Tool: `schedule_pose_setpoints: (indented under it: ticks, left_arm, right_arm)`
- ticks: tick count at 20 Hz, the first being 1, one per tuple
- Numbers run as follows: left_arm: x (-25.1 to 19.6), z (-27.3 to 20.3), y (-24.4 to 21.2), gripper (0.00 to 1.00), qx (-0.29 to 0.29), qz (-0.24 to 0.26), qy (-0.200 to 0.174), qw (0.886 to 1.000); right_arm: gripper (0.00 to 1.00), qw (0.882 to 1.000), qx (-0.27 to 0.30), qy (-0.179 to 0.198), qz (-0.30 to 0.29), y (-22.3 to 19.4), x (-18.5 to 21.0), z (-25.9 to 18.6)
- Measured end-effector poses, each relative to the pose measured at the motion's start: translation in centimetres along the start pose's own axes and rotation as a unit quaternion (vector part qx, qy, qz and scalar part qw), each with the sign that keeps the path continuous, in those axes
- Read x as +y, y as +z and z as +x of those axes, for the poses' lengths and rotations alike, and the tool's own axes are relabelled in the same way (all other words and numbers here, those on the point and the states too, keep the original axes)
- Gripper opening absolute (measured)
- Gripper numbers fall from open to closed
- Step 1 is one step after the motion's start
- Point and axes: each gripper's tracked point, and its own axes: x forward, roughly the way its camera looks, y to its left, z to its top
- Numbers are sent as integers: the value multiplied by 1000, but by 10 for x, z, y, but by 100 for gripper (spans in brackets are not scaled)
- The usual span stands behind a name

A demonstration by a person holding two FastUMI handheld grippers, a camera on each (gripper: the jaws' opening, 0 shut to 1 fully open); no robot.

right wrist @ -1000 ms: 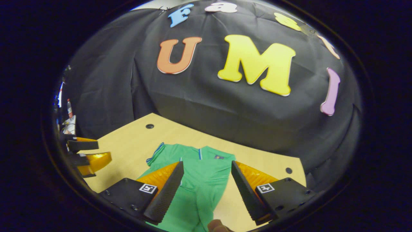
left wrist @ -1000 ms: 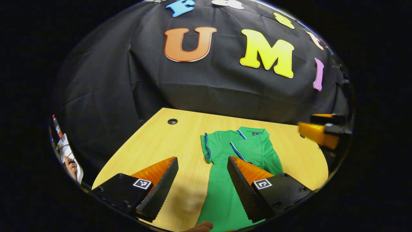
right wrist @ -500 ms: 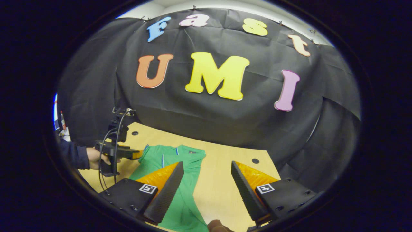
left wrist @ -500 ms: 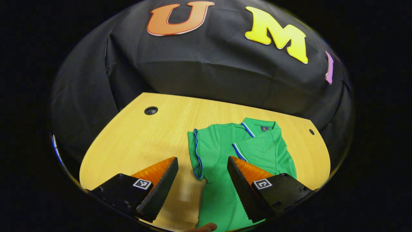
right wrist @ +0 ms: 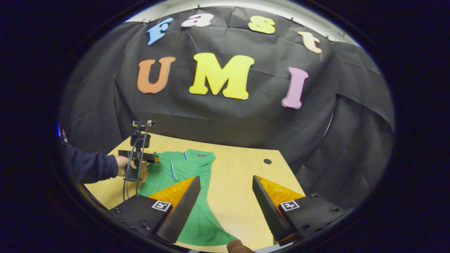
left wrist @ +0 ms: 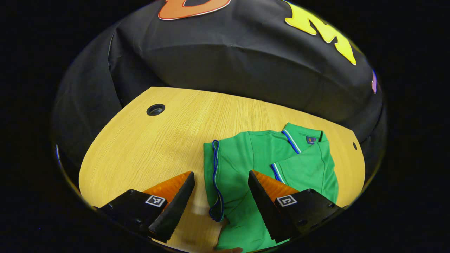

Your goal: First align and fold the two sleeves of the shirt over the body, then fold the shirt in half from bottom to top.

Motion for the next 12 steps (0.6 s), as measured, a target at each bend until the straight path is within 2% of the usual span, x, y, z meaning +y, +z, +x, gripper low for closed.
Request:
schedule_pose_setpoints:
  ticks: [2, 3, 4, 5, 8, 9, 10, 12]
  left_arm:
    - [-3, 3, -6, 99, 13, -3, -1, 1000]
    - [-3, 4, -9, 88, 22, -9, 1, 1000]
    - [-1, 5, -12, 83, 30, -16, 4, 999]
    - [1, 5, -13, 72, 37, -21, 11, 999]
    - [5, 7, -3, 61, 26, -1, 21, 999]
    - [7, 9, -1, 65, 25, 13, 24, 999]
    - [9, 10, 1, 49, 26, 25, 28, 999]
    - [8, 14, -6, 44, 47, 36, 29, 998]
  right_arm:
    - [96, 1000, 2, -5, 7, -2, -2, 0]
    - [96, 1000, 2, -7, 7, -3, -4, -2]
    - [96, 1000, 2, -9, 7, -4, -7, -1]
    - [95, 1000, 2, -11, 7, -5, -8, -1]
    - [96, 1000, 5, -14, 10, -8, -14, 1]
    - [95, 1000, 6, -15, 12, -8, -15, 1]
    - [95, 1000, 7, -14, 12, -8, -15, 3]
    - [95, 1000, 8, -12, 10, -8, -16, 4]
